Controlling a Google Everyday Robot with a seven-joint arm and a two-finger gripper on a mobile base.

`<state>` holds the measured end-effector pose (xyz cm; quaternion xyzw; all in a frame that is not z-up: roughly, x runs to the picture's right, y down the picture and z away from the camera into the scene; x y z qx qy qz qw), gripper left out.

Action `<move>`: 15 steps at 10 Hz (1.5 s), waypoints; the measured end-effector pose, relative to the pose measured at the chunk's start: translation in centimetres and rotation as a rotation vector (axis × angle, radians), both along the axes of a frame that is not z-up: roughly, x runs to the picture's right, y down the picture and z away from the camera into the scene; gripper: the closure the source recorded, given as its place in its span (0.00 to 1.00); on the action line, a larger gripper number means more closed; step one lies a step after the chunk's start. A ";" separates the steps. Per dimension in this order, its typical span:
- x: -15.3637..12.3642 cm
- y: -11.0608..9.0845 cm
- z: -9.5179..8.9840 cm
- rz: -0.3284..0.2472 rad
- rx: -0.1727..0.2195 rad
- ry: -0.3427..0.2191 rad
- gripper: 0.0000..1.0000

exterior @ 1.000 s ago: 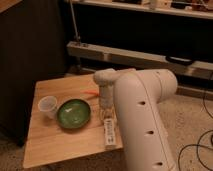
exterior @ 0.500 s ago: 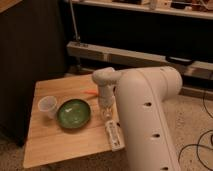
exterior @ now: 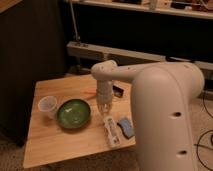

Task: Stand the bottle upright

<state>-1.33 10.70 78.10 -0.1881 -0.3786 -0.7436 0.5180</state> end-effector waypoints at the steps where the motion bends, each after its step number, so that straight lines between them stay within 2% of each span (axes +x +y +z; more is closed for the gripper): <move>1: -0.2 -0.8 -1.3 0.024 0.085 -0.068 1.00; 2: -0.4 -1.3 -2.0 0.050 0.150 -0.121 1.00; 3: -0.6 -1.4 -2.2 0.069 0.187 -0.155 1.00; 6: -1.1 -2.9 -3.7 0.180 0.429 -0.337 1.00; 7: -1.0 -3.4 -3.8 0.212 0.471 -0.375 1.00; 9: -1.2 -4.9 -3.6 0.232 0.525 -0.414 1.00; 10: -1.6 -5.3 -3.6 0.224 0.536 -0.422 1.00; 12: -3.0 -6.9 -2.2 0.182 0.551 -0.441 1.00; 13: -3.2 -7.7 -1.5 0.161 0.570 -0.439 1.00; 15: -3.3 -8.8 -1.1 0.137 0.645 -0.380 1.00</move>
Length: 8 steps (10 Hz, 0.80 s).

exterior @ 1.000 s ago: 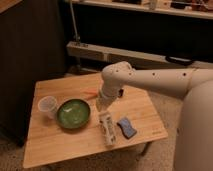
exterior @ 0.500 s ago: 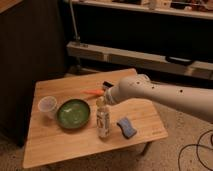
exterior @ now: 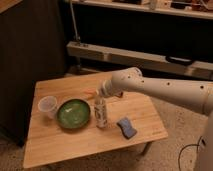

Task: Stand the bottle upright

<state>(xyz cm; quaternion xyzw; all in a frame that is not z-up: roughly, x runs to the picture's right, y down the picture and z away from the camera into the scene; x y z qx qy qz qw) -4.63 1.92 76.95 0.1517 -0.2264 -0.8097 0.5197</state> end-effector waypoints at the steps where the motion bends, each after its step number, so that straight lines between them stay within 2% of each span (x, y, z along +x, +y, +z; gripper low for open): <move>1: 0.2 -0.6 -0.4 0.012 0.043 0.050 1.00; 2: 0.1 -1.0 -0.7 0.017 0.077 0.091 1.00; 4: 0.4 -1.6 -0.6 0.014 0.094 0.086 1.00; 8: 0.6 -2.3 1.2 0.038 0.033 0.017 1.00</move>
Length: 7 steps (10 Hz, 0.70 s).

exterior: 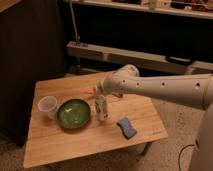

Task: Stand the bottle upright

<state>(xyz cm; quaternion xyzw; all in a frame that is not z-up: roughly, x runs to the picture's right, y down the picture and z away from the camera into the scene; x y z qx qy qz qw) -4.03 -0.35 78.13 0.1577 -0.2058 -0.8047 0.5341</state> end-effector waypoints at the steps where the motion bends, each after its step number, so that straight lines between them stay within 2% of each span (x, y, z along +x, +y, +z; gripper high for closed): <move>1: -0.3 0.1 0.4 -0.002 -0.006 -0.009 1.00; 4: -0.4 -0.1 1.0 -0.003 -0.020 -0.034 1.00; 7: -0.4 -1.3 -0.1 -0.011 -0.019 -0.054 1.00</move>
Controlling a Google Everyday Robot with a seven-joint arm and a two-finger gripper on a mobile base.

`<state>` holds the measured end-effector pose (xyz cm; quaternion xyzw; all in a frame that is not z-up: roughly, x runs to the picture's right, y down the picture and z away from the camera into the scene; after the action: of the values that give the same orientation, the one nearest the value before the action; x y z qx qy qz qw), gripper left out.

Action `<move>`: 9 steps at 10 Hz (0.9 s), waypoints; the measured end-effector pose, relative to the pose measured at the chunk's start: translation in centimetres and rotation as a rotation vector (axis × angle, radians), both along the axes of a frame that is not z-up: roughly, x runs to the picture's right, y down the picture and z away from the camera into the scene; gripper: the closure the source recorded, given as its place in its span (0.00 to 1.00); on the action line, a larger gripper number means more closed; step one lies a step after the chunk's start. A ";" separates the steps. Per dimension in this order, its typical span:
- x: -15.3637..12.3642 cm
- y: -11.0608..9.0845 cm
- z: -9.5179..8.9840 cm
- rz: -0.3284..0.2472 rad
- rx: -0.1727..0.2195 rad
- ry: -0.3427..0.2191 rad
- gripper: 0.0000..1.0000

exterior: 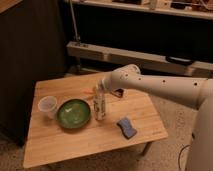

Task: Stand the bottle upright

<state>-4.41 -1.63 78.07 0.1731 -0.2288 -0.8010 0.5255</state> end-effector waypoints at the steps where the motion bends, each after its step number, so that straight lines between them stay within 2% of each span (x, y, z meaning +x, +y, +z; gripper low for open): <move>1: 0.0 -0.3 -0.3 -0.003 0.004 -0.001 1.00; 3: 0.1 -0.4 -0.6 -0.016 0.011 0.002 1.00; 5: 0.2 0.2 -0.1 -0.026 0.014 0.005 1.00; 7: 0.3 0.6 0.6 -0.022 0.017 0.003 1.00; 9: 0.8 0.8 0.8 -0.009 0.038 -0.006 1.00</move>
<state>-3.60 -0.85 78.84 0.1844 -0.2157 -0.8070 0.5179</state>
